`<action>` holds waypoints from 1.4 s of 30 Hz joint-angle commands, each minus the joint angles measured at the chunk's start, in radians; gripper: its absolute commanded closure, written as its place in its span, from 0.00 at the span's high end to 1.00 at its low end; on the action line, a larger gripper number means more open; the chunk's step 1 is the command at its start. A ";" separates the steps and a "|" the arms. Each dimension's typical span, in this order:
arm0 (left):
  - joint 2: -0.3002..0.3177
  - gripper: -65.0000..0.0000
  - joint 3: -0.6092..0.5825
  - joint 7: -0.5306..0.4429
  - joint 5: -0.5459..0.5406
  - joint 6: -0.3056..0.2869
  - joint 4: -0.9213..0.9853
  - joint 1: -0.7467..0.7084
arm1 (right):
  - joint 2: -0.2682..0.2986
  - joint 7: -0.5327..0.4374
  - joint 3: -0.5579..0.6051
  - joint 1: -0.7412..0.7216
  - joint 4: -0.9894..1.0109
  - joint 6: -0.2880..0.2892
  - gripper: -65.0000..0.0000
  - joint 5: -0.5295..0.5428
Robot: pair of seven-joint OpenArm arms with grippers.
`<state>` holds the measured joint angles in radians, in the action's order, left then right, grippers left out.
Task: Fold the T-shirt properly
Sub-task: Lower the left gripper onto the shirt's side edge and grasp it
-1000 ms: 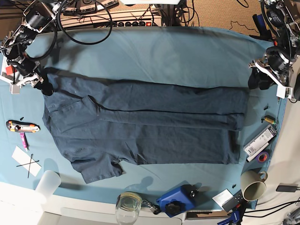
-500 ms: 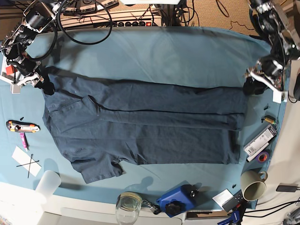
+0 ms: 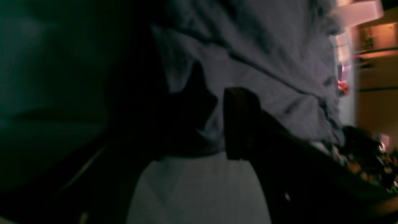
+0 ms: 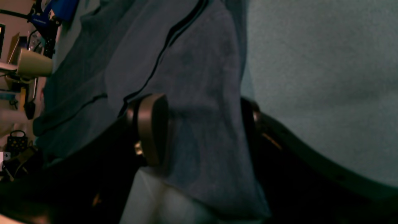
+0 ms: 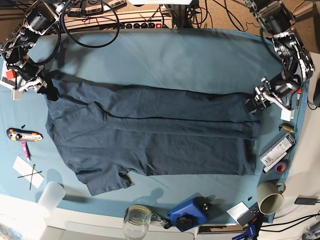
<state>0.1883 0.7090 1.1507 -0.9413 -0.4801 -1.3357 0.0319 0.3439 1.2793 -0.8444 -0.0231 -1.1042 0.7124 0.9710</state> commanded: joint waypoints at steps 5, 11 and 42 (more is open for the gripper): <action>0.008 0.39 0.000 0.029 0.026 0.011 0.015 0.006 | 0.002 0.098 0.006 0.010 0.006 -0.014 0.48 -0.061; 0.008 0.20 0.000 0.015 0.042 0.011 0.054 0.007 | 0.002 0.099 0.006 0.010 0.006 -0.014 0.18 -0.053; 0.142 0.58 -0.172 -0.011 0.266 -0.032 -0.114 0.063 | 0.003 0.099 0.006 0.010 0.006 -0.014 0.18 -0.052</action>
<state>0.3141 0.5335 1.1576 -0.6579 -0.5133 -1.4353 0.0784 0.3401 1.3201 -0.8440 -0.0193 -1.0985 0.7052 0.9817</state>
